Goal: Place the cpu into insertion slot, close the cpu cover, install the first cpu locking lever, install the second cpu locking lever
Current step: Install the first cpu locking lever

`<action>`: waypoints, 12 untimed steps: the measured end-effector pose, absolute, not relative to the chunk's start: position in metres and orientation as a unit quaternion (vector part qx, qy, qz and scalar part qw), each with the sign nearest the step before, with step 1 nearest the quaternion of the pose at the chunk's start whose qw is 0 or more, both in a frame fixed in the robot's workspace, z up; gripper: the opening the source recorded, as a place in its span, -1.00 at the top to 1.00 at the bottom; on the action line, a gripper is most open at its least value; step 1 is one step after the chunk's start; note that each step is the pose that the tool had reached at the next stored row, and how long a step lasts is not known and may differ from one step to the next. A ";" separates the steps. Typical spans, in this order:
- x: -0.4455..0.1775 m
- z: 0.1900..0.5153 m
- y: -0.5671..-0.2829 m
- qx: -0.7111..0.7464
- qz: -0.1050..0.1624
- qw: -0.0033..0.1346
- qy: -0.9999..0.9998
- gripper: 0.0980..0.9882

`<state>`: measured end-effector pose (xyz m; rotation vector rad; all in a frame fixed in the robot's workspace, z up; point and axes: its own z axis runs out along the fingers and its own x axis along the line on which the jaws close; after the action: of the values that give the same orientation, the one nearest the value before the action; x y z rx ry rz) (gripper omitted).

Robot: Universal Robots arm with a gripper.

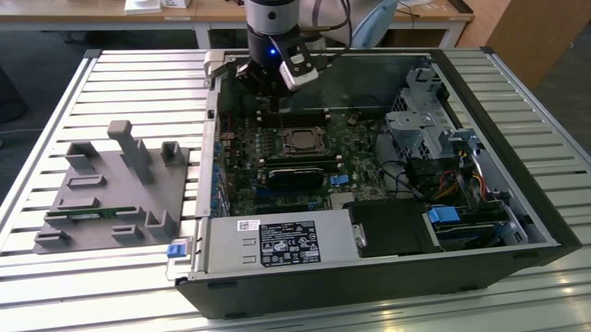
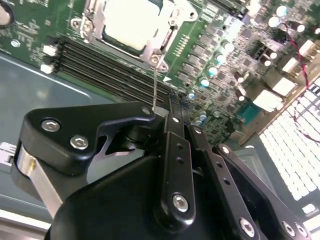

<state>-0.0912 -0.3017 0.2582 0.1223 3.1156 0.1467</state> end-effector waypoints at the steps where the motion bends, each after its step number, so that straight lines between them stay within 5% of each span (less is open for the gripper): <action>1: -0.090 0.258 -0.302 0.039 0.047 0.010 0.998 0.98; 12: -0.071 0.256 -0.301 0.039 0.047 0.010 0.998 0.98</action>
<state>-0.0707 -0.3014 0.2560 0.1226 3.1164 0.1468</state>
